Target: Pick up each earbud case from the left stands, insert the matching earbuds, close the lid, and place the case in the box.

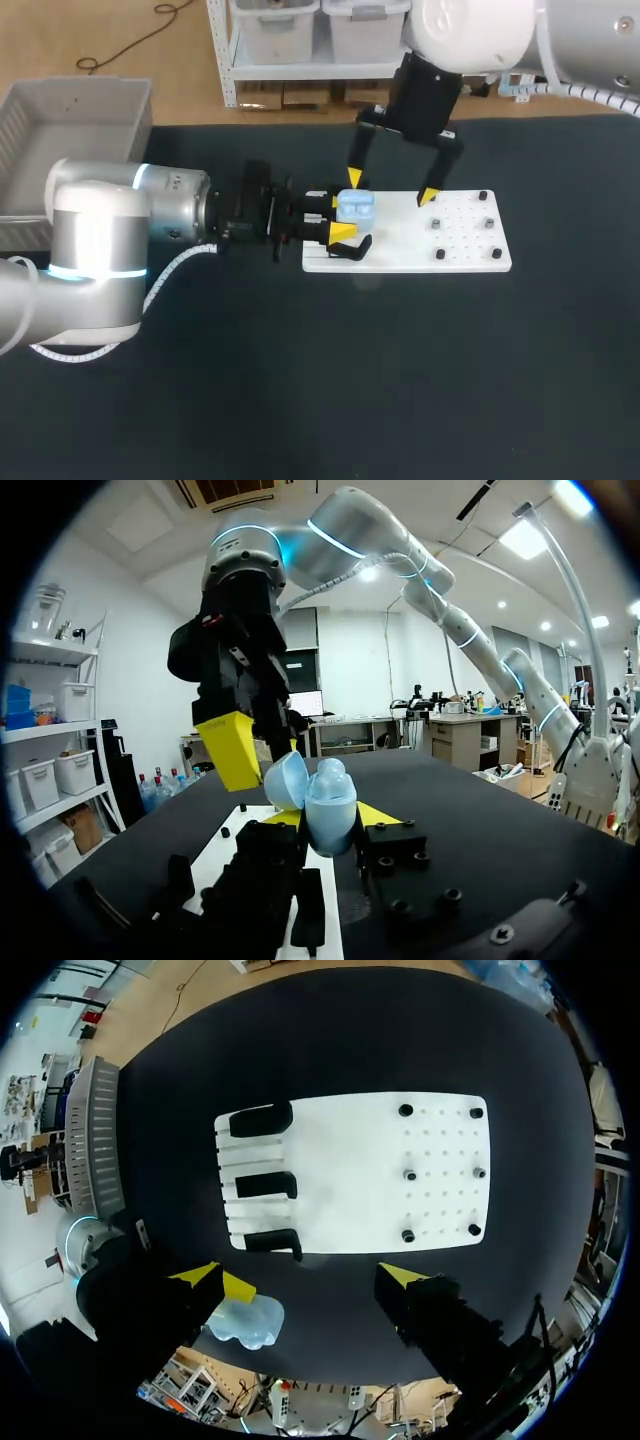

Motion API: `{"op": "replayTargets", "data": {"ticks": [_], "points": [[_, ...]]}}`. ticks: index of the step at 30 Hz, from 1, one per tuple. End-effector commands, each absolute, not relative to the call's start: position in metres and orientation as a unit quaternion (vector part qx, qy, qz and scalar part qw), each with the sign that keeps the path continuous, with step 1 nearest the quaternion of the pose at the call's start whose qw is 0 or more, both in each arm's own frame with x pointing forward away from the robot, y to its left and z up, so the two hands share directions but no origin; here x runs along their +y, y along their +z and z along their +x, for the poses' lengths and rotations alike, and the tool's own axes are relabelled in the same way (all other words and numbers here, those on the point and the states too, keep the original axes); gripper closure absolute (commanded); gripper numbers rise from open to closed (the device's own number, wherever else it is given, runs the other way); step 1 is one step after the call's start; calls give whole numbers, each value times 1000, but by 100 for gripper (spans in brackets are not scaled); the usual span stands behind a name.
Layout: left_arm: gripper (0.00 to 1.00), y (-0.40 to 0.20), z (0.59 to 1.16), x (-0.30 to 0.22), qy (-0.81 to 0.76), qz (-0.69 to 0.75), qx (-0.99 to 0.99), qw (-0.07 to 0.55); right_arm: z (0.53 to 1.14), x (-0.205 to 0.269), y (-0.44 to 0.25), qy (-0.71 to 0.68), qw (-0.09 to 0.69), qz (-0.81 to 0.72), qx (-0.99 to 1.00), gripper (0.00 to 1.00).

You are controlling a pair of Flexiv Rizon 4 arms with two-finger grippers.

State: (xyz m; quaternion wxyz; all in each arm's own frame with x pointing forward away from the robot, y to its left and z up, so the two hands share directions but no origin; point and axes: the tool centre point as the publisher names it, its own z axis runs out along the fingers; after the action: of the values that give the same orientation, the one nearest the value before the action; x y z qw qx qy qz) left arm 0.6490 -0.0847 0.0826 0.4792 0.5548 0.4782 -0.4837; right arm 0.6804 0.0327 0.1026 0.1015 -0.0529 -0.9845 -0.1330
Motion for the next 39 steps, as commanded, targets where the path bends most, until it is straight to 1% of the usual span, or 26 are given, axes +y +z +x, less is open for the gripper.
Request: {"op": "replayTargets", "data": {"ticks": [1,12,17,23,39], "points": [[100,83,648,-85,-483,555,478,480,665,28,106,-140,82,-55,-985,0],[100,83,648,-85,-483,555,478,480,654,29,107,-142,77,-50,-986,0],[100,83,648,-85,-483,555,478,480,657,19,130,-162,11,-42,-986,0],[100,88,648,-82,-482,553,482,480,651,2,165,-195,-48,-22,-979,0],[100,158,642,-40,-454,489,543,509,615,-35,185,-181,-156,14,-971,0]]}}
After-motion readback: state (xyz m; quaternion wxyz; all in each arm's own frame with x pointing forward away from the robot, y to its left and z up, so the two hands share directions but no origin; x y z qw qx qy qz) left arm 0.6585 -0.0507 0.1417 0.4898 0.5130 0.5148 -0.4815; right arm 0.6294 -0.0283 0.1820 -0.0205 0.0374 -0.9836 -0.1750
